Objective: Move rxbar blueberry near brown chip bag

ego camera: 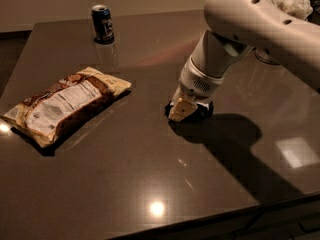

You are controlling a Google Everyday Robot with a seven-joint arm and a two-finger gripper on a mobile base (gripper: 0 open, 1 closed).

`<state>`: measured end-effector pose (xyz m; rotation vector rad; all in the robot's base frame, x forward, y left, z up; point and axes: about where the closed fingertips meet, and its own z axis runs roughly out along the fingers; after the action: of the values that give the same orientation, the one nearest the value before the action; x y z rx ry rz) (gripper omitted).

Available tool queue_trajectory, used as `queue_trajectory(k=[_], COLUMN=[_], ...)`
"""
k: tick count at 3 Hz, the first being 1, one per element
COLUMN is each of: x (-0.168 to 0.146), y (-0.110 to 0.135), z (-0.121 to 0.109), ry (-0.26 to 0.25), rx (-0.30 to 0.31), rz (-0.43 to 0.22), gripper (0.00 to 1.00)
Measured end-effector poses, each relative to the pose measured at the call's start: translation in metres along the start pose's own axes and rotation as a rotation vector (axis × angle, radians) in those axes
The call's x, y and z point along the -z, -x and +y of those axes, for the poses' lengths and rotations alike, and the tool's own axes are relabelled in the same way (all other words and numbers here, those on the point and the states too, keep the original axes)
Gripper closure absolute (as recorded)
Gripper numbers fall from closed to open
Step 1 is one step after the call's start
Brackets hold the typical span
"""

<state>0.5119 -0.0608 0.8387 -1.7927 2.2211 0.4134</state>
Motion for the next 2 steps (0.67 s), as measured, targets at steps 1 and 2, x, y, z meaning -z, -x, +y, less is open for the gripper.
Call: queue_trajectory(k=[1, 2], x=[0.010, 0.021], y=[0.050, 0.110], z=[-0.010, -0.025], ry=[-0.006, -0.014], rx=[0.082, 0.164], rz=[-0.039, -0.095], gripper=[1.00, 1.00])
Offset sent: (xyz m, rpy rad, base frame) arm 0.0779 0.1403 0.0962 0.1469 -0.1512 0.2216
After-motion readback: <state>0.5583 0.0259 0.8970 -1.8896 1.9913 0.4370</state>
